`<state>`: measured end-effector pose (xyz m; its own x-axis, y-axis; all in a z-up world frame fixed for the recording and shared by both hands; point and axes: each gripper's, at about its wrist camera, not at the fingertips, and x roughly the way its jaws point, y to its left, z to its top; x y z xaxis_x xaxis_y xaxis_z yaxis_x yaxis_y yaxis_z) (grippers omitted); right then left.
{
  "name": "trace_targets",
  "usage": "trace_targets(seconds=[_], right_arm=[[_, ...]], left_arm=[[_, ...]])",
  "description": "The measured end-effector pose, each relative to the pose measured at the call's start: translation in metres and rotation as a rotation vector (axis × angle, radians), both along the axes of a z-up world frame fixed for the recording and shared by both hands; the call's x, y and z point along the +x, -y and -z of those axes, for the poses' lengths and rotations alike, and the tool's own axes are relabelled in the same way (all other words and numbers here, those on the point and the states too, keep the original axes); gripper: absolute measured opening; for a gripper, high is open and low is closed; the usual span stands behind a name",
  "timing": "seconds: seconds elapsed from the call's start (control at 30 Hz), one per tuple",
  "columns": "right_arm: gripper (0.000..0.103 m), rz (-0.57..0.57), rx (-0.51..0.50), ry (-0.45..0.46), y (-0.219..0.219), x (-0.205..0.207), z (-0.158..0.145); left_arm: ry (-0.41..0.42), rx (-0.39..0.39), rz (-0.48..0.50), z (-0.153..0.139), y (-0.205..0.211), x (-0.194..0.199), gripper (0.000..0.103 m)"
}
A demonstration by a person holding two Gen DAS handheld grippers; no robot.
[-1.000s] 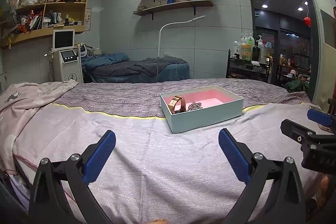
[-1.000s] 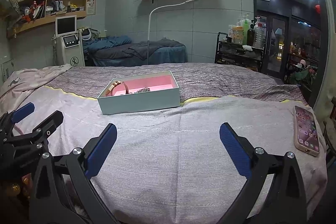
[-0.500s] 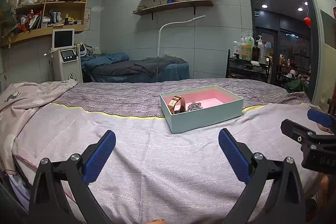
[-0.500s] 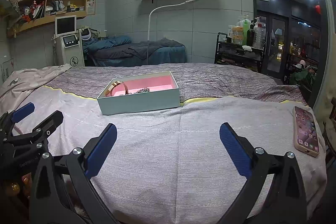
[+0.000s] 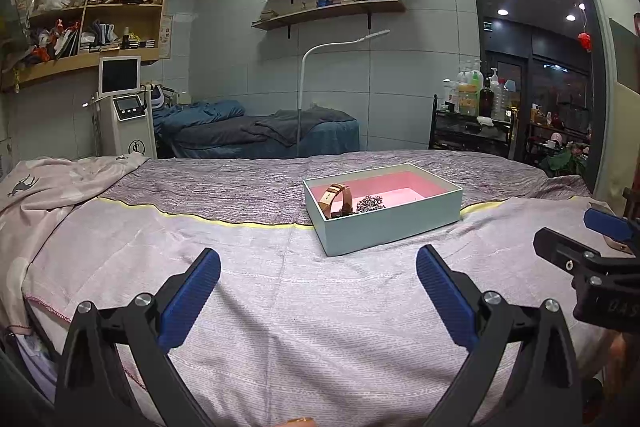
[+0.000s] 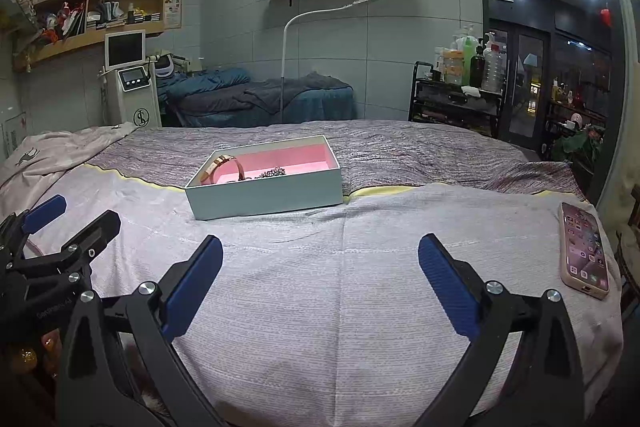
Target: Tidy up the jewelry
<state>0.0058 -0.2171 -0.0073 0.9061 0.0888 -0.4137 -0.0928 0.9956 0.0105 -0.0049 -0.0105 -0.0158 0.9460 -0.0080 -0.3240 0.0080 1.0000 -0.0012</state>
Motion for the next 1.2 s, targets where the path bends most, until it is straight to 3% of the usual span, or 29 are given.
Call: trace_targets(seconds=[1.2], right_arm=[[0.097, 0.005, 0.002, -0.007, 0.0014, 0.0004, 0.0015]], left_arm=[[0.008, 0.013, -0.012, -0.0024, 0.0003, -0.0005, 0.097]])
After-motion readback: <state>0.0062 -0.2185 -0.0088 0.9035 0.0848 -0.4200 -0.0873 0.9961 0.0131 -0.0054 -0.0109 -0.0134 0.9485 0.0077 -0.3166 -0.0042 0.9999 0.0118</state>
